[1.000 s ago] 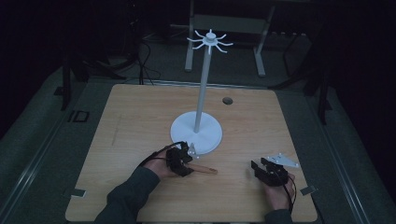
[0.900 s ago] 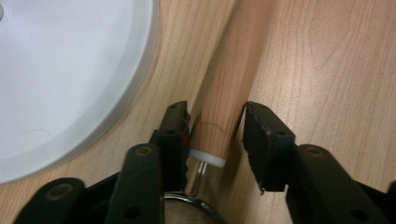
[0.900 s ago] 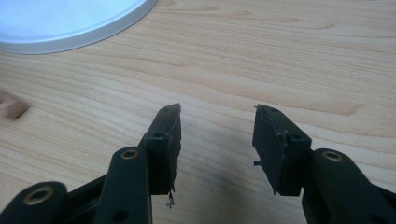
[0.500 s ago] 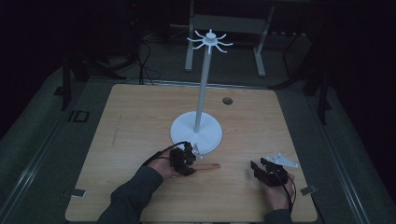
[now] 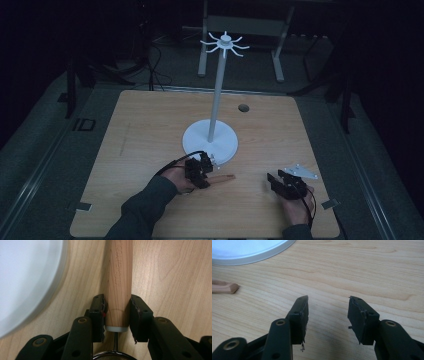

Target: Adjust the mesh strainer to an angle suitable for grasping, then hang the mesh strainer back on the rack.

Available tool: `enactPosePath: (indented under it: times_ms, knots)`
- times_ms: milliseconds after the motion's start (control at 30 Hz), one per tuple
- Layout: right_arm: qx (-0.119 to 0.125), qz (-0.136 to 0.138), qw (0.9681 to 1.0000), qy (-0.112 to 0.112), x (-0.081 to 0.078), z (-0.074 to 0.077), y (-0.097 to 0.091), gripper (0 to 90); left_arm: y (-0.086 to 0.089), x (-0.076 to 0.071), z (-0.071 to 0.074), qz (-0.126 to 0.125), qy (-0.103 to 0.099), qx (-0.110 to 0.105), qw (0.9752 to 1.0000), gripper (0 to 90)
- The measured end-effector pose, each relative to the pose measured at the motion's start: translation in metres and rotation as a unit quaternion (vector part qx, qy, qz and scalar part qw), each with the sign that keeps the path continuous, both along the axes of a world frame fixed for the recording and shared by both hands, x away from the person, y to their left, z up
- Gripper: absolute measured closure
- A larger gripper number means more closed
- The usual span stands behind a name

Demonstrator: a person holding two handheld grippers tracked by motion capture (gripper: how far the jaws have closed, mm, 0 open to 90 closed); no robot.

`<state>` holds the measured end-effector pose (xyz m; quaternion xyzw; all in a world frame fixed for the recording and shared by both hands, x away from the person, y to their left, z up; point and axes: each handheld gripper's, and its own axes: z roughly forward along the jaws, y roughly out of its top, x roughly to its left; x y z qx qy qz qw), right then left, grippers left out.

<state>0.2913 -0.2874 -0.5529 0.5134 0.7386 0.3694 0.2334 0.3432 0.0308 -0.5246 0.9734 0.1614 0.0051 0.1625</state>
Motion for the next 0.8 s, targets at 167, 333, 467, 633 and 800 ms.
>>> enactPosePath:
  times_ms: [167,333,467,633,800]
  knots:
    - [0.001,0.000,1.0000,0.000,0.000,0.000,0.000,50.6,-0.001,-0.002,0.001,0.005,-0.002,0.006,1.0000,68.8]
    - [0.001,-0.002,1.0000,0.000,0.000,0.000,-0.001,50.6,0.000,-0.001,0.004,0.015,-0.010,0.005,0.9998,68.8]
    - [0.001,-0.003,1.0000,0.000,0.001,0.000,-0.001,50.7,0.003,-0.002,0.011,0.025,-0.022,-0.007,0.9994,68.9]
    - [0.001,-0.003,1.0000,-0.001,0.000,0.000,0.000,50.6,0.005,-0.004,0.020,0.032,-0.037,-0.031,0.9983,68.8]
    - [0.000,-0.005,1.0000,-0.001,0.000,-0.001,-0.001,50.5,0.007,-0.005,0.027,0.042,-0.048,-0.046,0.9969,68.8]
